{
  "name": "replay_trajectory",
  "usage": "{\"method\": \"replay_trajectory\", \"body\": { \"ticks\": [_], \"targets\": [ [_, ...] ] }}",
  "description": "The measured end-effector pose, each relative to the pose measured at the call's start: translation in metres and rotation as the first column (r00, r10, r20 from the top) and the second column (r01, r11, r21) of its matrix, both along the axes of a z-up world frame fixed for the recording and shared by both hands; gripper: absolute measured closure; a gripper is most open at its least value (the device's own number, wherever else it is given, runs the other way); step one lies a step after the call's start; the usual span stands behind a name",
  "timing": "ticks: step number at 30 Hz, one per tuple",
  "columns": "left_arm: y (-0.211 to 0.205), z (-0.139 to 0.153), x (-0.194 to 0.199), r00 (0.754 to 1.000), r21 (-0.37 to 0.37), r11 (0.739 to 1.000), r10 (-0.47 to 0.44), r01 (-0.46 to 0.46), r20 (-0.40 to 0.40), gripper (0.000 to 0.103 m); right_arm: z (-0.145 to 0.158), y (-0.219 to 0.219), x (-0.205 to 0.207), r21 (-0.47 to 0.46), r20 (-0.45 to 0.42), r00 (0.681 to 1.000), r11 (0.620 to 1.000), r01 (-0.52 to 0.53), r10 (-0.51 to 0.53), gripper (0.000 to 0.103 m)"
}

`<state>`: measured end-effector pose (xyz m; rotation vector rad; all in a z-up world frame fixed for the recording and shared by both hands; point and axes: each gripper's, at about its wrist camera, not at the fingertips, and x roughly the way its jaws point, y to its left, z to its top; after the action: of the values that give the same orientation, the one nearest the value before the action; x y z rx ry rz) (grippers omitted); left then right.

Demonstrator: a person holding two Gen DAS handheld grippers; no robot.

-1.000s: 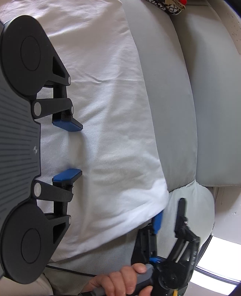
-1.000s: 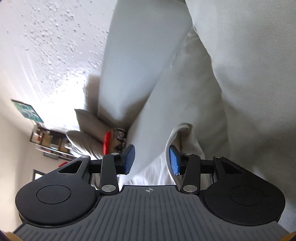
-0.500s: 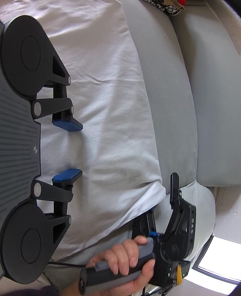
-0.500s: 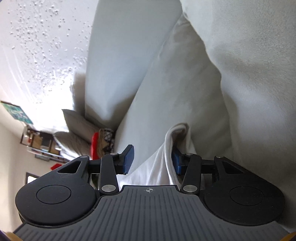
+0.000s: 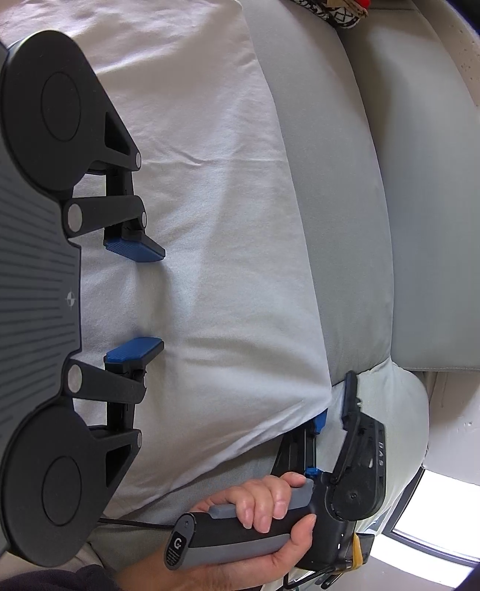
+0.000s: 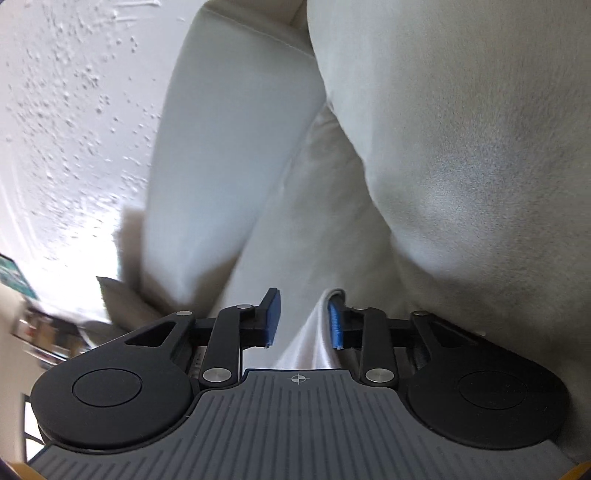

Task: Fold clothes

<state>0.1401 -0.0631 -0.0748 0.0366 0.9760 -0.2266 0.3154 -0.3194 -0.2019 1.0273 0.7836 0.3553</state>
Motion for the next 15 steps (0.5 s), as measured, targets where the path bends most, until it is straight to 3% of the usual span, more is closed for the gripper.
{"method": "replay_trajectory", "body": {
  "ticks": [8, 13, 15],
  "targets": [
    [0.000, 0.000, -0.001, 1.000, 0.004, 1.000, 0.000, 0.000, -0.003, 0.055, 0.016, -0.008, -0.009, -0.201, 0.018, 0.999, 0.979, -0.022, 0.026, 0.073],
    [0.001, 0.001, 0.001, 1.000, 0.002, 1.000, 0.000, 0.000, -0.006, 0.055, 0.033, -0.020, -0.011, -0.274, 0.038, 0.999, 0.962, 0.014, -0.003, 0.067],
    [0.001, 0.002, 0.002, 1.000, 0.003, 1.000, 0.001, -0.001, -0.008, 0.055, 0.035, -0.011, -0.011, -0.283, 0.040, 0.998, 0.959, -0.027, 0.040, 0.066]
  ]
}}
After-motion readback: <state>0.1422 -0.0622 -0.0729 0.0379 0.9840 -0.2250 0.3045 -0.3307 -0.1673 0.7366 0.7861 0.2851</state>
